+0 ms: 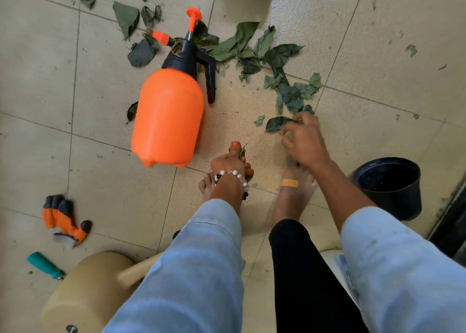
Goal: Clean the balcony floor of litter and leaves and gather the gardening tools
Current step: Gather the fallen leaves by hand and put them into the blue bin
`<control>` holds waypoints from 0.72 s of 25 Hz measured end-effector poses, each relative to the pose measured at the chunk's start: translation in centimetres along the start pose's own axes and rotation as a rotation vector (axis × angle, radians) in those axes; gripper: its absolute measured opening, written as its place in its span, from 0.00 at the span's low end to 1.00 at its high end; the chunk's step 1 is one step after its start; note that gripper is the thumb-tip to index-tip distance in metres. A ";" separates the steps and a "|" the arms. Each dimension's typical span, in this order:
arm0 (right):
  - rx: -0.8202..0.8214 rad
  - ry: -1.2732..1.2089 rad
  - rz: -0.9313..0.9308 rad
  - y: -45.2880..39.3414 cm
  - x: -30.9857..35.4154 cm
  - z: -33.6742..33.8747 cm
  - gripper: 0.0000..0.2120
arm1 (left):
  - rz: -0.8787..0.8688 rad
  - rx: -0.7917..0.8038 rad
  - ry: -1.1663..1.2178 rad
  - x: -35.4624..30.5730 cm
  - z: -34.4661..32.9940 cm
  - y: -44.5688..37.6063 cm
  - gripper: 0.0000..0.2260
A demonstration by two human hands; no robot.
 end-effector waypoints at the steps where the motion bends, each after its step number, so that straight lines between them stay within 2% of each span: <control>1: 0.057 0.140 0.032 -0.1 0.2 -0.9 0.09 | 0.003 0.005 -0.016 0.3 -0.1 0.1 0.19; 3: 0.103 0.325 0.092 -0.3 1.0 -1.9 0.09 | 0.026 0.022 -0.005 0.7 -0.3 0.3 0.21; 5: 0.082 0.402 0.152 -0.7 2.2 -1.8 0.10 | 0.058 -0.010 -0.010 0.8 -0.1 0.4 0.24; 8: 0.031 0.229 0.160 -1.1 4.0 -1.3 0.10 | 0.091 -0.104 -0.067 0.3 0.8 0.2 0.28; 11: 0.082 0.125 0.232 -1.8 5.2 -2.4 0.25 | 0.128 -0.082 -0.008 -0.6 0.7 0.3 0.29; 12: 0.124 0.091 0.203 -2.1 5.4 -2.7 0.26 | 0.129 -0.065 0.004 -0.8 0.6 0.2 0.29; 13: 0.147 0.116 0.205 -2.3 5.4 -3.0 0.24 | 0.126 -0.046 0.014 -0.9 0.5 0.1 0.28; 16: 0.079 0.415 0.363 -2.0 5.3 -3.8 0.15 | 0.110 -0.033 0.030 -1.2 0.7 -0.3 0.26; 18: 0.081 0.484 0.398 -2.4 4.8 -3.9 0.10 | 0.113 -0.016 0.033 -1.5 0.5 -0.6 0.25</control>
Point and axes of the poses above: each hand's wrist, its own y-axis away from the middle knuckle, its own z-axis out of the back of the hand, x = y × z, the point moved 3 cm from there along -y, towards the middle knuckle, and after that the axes turned 5 degrees about x, right-handed, at the moved point
